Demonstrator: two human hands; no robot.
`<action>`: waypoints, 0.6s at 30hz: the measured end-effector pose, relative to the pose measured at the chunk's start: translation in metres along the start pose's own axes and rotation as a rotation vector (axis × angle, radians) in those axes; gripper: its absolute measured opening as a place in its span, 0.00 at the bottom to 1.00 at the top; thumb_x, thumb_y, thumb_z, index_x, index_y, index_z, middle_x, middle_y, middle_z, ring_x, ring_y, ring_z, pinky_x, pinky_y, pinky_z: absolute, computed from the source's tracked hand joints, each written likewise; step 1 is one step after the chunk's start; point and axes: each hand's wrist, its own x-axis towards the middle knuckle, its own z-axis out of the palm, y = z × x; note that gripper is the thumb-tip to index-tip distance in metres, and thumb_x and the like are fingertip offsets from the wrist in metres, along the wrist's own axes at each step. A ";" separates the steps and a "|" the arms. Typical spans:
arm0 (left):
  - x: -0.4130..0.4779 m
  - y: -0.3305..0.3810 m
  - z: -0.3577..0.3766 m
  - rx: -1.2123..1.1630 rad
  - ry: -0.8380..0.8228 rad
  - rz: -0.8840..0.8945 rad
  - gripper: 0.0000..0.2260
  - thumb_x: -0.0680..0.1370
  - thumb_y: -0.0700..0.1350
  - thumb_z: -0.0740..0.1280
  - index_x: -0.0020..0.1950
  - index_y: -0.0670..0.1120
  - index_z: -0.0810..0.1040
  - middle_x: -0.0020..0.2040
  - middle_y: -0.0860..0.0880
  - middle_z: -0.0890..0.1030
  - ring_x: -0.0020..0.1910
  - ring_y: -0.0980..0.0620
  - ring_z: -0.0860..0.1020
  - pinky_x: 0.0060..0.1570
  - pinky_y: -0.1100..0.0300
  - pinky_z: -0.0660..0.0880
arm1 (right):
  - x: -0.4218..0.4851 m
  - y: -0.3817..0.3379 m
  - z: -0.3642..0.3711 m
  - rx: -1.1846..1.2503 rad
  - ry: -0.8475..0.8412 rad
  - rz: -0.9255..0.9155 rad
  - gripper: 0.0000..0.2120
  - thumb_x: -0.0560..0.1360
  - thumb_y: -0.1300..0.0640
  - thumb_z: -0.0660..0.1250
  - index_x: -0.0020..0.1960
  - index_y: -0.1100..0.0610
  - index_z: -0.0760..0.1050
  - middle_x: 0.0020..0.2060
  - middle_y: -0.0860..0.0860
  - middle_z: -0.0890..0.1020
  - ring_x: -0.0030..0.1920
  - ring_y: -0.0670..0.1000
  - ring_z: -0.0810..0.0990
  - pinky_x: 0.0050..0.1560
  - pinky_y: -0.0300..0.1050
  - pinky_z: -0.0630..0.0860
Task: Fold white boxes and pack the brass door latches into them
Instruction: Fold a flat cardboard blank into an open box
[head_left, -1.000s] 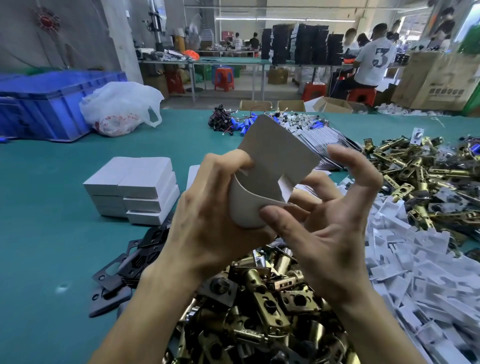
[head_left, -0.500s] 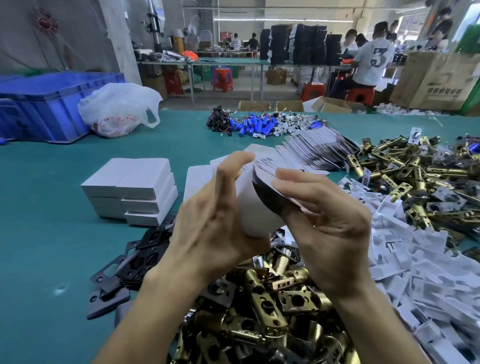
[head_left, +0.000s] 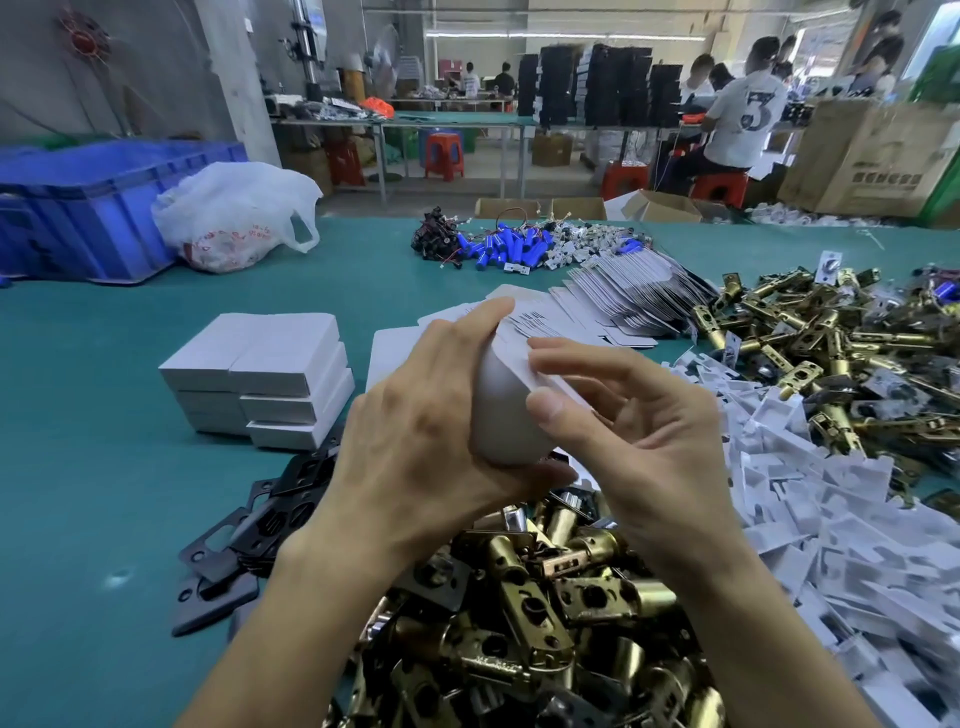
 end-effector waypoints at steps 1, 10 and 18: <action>0.000 -0.001 -0.001 -0.020 -0.003 0.010 0.46 0.62 0.68 0.73 0.76 0.53 0.65 0.64 0.52 0.77 0.55 0.52 0.77 0.47 0.48 0.80 | 0.000 -0.001 0.001 0.039 0.009 0.007 0.11 0.70 0.63 0.73 0.49 0.51 0.84 0.50 0.49 0.86 0.52 0.47 0.85 0.49 0.40 0.79; 0.003 -0.005 -0.002 -0.248 0.057 -0.005 0.38 0.68 0.64 0.74 0.73 0.49 0.73 0.64 0.51 0.81 0.61 0.54 0.80 0.58 0.51 0.79 | 0.000 -0.001 0.002 0.165 0.084 0.056 0.10 0.70 0.64 0.72 0.43 0.49 0.83 0.43 0.53 0.87 0.43 0.50 0.85 0.44 0.42 0.80; 0.004 -0.009 -0.003 -0.354 0.063 -0.050 0.34 0.67 0.62 0.75 0.71 0.54 0.75 0.62 0.57 0.83 0.55 0.60 0.82 0.56 0.55 0.81 | 0.001 0.002 -0.002 0.206 0.104 0.012 0.03 0.69 0.58 0.74 0.40 0.51 0.82 0.41 0.52 0.87 0.45 0.50 0.86 0.47 0.42 0.81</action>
